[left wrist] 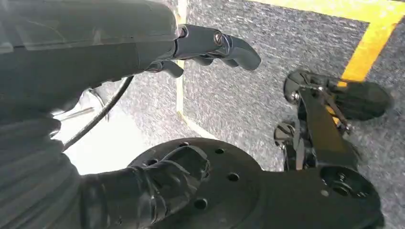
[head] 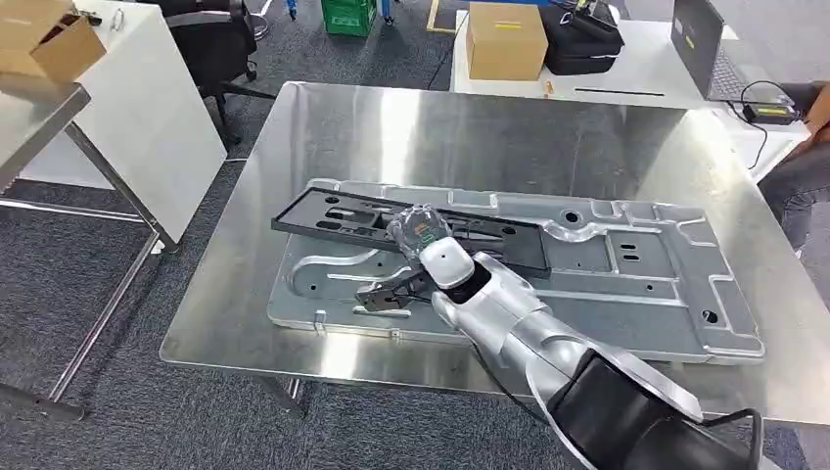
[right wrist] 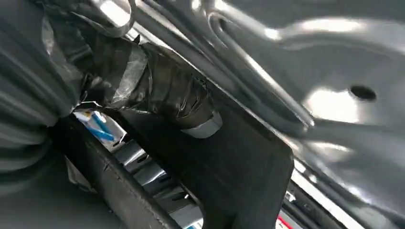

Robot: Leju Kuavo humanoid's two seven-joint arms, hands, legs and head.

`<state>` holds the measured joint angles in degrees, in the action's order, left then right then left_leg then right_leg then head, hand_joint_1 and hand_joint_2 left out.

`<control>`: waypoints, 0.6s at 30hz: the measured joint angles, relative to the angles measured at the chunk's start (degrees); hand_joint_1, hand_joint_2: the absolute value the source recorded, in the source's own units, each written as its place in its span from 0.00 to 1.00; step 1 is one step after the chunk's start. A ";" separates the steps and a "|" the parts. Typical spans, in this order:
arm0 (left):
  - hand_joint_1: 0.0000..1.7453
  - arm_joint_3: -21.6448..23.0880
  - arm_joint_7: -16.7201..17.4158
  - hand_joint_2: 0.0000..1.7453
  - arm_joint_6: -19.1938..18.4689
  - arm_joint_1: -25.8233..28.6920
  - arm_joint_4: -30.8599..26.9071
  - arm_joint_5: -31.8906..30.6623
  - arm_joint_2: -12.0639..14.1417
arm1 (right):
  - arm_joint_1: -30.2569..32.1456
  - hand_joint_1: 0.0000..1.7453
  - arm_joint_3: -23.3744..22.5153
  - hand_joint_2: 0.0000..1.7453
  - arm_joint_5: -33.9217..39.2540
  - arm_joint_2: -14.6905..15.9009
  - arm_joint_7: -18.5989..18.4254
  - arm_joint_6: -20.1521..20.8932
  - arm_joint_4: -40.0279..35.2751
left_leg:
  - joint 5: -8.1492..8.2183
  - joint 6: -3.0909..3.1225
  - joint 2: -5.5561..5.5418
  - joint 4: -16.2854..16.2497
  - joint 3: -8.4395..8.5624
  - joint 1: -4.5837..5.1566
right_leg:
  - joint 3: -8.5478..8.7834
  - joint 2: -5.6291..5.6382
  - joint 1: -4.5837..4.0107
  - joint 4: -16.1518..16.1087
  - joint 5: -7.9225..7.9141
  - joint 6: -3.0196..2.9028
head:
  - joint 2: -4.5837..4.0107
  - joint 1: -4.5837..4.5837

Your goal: Take the parts from the cabinet and place them on the table.

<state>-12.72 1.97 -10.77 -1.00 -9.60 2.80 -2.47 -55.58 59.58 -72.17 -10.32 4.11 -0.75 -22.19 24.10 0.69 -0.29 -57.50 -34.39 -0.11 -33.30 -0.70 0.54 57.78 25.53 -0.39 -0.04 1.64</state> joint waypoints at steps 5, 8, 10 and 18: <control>0.00 -0.96 -0.07 1.00 -0.46 0.00 0.00 0.66 -0.02 | 0.01 1.00 0.00 1.00 -0.35 0.66 -0.15 1.18 1.29 | -0.02 0.04 -0.02 0.00 0.08 0.01 | 0.05 -0.01 0.01 0.02 0.06 0.09 | 0.00 0.00; 0.00 -1.84 -0.11 1.00 0.06 0.00 0.00 1.40 -0.02 | 0.04 1.00 0.00 1.00 -1.00 1.33 -0.05 1.12 1.67 | -0.03 0.04 -0.05 0.00 0.12 -0.01 | 0.09 -0.05 0.00 0.06 0.11 0.17 | 0.00 0.00; 0.00 -2.32 -0.11 1.00 0.13 0.04 0.00 1.53 -0.02 | 0.13 1.00 0.00 1.00 -1.27 1.84 0.07 0.96 1.69 | -0.03 0.04 -0.06 0.00 0.14 -0.02 | 0.11 -0.08 0.00 0.07 0.11 0.17 | 0.00 -0.02; 0.00 -3.87 -0.52 1.00 -1.62 0.27 0.00 2.64 -0.07 | 0.46 0.00 0.00 0.00 -1.88 3.56 1.31 0.88 1.73 | -0.04 0.06 -0.08 0.00 0.18 -0.02 | 0.17 -0.10 -0.01 0.09 0.11 0.17 | 0.00 -0.02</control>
<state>-16.59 1.44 -12.39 -0.73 -9.60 5.44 -2.54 -55.12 59.58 -74.05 -6.75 5.42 0.13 -20.46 24.06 0.75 -0.37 -57.50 -34.21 -0.14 -33.13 -0.80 0.52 57.87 25.64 -0.22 -0.04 1.62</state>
